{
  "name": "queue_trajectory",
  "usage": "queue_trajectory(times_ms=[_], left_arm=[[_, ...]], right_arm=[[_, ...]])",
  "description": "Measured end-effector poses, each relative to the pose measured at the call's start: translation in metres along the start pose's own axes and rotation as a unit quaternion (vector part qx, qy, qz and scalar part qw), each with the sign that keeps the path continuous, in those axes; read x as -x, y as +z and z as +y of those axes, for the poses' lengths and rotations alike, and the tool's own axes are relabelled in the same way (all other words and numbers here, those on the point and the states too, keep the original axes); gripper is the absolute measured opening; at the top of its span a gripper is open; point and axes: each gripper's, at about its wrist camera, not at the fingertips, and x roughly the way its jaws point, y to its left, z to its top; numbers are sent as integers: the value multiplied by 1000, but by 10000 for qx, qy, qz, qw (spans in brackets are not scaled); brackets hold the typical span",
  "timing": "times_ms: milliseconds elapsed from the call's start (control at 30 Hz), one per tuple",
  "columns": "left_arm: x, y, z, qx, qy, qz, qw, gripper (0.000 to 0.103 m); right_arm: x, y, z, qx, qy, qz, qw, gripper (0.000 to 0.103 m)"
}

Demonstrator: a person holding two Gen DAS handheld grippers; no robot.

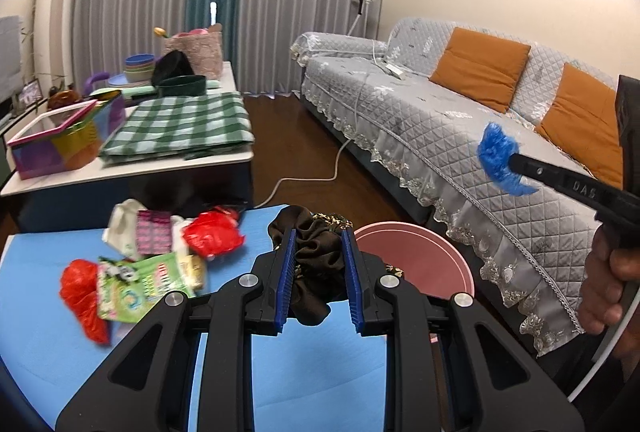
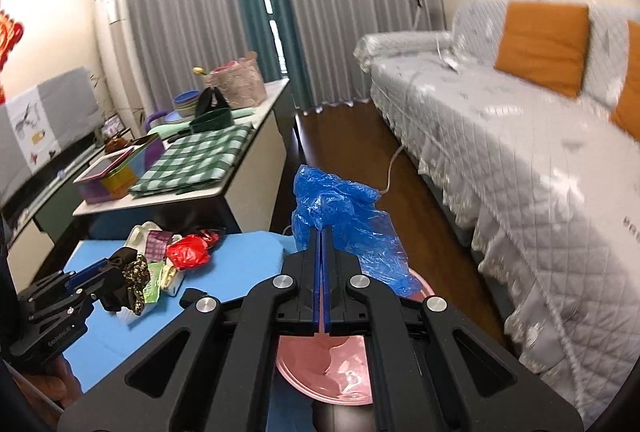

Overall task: Collect trash
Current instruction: 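Carry the scrunchie and blue bag in both grippers over the pink bin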

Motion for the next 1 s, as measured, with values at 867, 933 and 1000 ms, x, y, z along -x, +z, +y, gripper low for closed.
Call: queue_trajectory(times_ms=[867,933,1000], left_arm=[[-104,-7,-58,-252,-561,418,9972,23],[-109,-7,-59,-263,-575,444,9970,23],[-114,-7,-61,-256,-651,478,9964,23]], right_arm=[[-58,10,-34,-299,-187,195,9992,1],[-60,9,-35,-323,-190,221,9991,1],[-63,8,-38,-387,-191,268,9987,5]])
